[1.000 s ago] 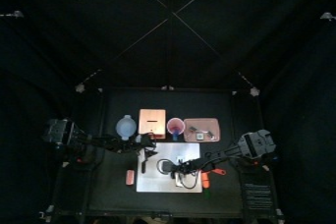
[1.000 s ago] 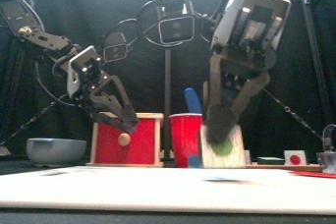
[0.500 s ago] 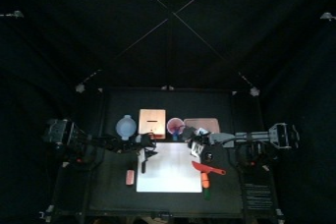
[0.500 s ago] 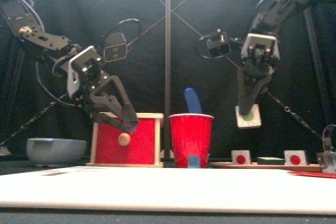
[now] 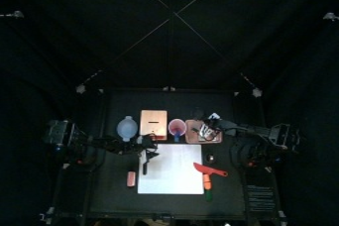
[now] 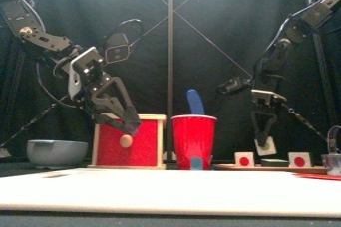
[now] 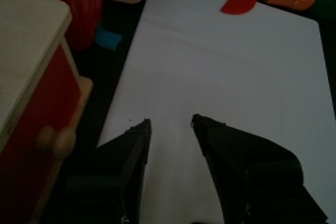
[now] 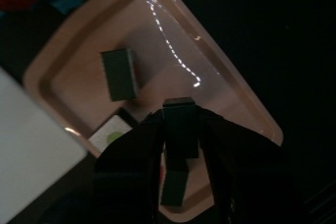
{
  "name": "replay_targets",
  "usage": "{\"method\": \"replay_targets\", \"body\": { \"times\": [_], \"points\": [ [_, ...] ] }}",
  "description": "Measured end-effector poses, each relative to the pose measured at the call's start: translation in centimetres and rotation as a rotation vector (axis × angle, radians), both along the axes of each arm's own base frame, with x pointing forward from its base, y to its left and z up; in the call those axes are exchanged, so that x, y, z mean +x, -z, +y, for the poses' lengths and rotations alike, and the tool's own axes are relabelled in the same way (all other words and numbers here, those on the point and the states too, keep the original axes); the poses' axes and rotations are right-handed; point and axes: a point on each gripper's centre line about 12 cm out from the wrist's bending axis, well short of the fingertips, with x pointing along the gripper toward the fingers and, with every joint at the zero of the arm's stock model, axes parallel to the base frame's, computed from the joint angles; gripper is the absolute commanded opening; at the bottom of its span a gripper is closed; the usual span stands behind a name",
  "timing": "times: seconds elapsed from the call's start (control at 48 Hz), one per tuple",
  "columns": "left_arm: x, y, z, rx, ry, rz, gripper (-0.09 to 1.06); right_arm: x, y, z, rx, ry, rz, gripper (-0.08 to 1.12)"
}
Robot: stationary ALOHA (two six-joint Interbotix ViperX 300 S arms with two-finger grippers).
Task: Place sushi on board then cut the sushi with the knife then place the pieces on the plate
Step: Place the 4 sushi pieces on the plate
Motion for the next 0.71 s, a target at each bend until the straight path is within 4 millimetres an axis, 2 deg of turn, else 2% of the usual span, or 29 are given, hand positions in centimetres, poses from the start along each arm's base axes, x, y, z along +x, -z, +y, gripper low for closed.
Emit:
{"method": "replay_targets", "body": {
  "times": [0.167, 0.354, 0.562, 0.708],
  "points": [
    [0.0, 0.0, 0.1, 0.0, -0.002, 0.0, 0.79, 0.0, 1.5, -0.5, 0.014, 0.002, 0.032, 0.61],
    [0.0, 0.0, 0.2, 0.0, -0.006, 0.0, 0.79, 0.1, 2.2, -0.7, 0.018, 0.005, 0.037, 0.63],
    [-0.1, 0.1, 0.3, 0.0, -0.008, 0.003, 0.79, 0.0, 2.2, -1.1, 0.015, 0.015, 0.033, 0.82],
    [0.0, 0.0, 0.3, 0.0, -0.008, 0.0, 0.79, -0.1, 2.0, -1.3, 0.011, 0.021, 0.029, 0.89]
  ]
}}
